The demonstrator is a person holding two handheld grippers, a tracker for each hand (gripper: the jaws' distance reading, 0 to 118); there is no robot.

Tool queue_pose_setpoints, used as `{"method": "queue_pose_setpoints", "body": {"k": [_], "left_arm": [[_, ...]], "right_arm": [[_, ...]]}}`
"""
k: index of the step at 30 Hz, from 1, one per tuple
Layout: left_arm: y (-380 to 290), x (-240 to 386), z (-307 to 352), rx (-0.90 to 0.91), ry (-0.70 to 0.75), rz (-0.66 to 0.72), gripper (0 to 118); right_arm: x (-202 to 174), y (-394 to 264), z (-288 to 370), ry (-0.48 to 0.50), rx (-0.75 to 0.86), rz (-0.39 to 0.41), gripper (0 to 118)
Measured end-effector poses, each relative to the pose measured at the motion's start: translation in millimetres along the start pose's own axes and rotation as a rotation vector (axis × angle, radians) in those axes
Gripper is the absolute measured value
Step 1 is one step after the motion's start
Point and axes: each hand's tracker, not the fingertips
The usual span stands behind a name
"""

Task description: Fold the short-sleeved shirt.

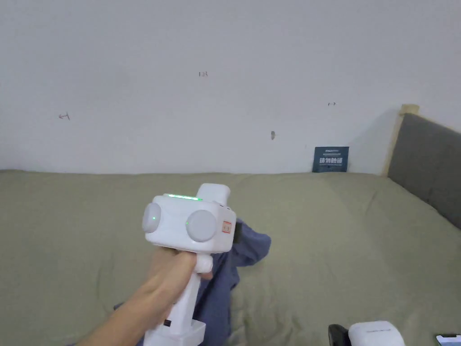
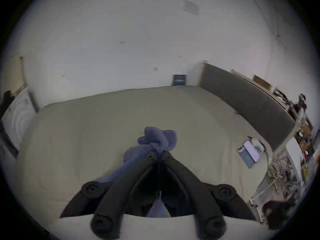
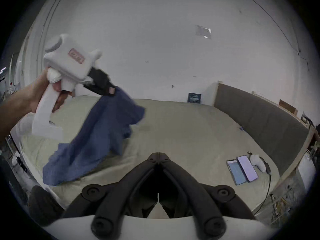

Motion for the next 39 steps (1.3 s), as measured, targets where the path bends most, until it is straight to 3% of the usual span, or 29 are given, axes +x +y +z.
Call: {"method": "queue_pose_setpoints", "body": {"k": [3, 11, 14, 15, 18, 20, 23, 24, 25, 27, 33, 36, 39], "left_arm": [[-21, 34, -57, -0.098, -0.091, 0.013, 1], [-109, 36, -180, -0.365, -0.075, 0.061, 2], [-125, 26, -187, -0.363, -0.080, 0.084, 14], [-126, 20, -185, -0.350, -0.081, 0.100, 19], [-124, 12, -164, -0.314, -0.098, 0.112, 108], [-120, 3, -135, -0.235, -0.066, 0.103, 110], [-116, -18, -62, -0.064, 0.006, 0.106, 107], [-117, -26, -39, -0.012, 0.031, 0.108, 95], [-120, -35, -9, 0.047, 0.061, 0.114, 72], [-128, -52, 49, 0.130, 0.148, 0.116, 0], [-179, -97, 194, 0.249, 0.365, 0.216, 0], [-205, -110, 236, 0.264, 0.515, 0.222, 0], [-219, -125, 260, 0.255, 0.535, 0.279, 0]], "right_arm": [[14, -13, -18, -0.027, -0.040, -0.005, 0], [34, -43, -65, -0.055, -0.156, -0.022, 0], [37, -51, -76, -0.057, -0.185, -0.031, 0], [36, -52, -79, -0.058, -0.191, -0.035, 0], [32, -52, -82, -0.054, -0.197, -0.046, 0], [28, -50, -82, -0.053, -0.182, -0.040, 0], [22, -42, -78, -0.050, -0.148, -0.036, 0], [20, -39, -76, -0.044, -0.133, -0.043, 0], [18, -37, -73, -0.040, -0.122, -0.042, 0], [11, -30, -65, -0.041, -0.085, -0.026, 0], [-8, -11, -46, -0.004, -0.015, -0.056, 0], [-22, -3, -34, 0.023, 0.025, -0.041, 0], [-35, 2, -27, 0.052, 0.037, -0.032, 0]]}}
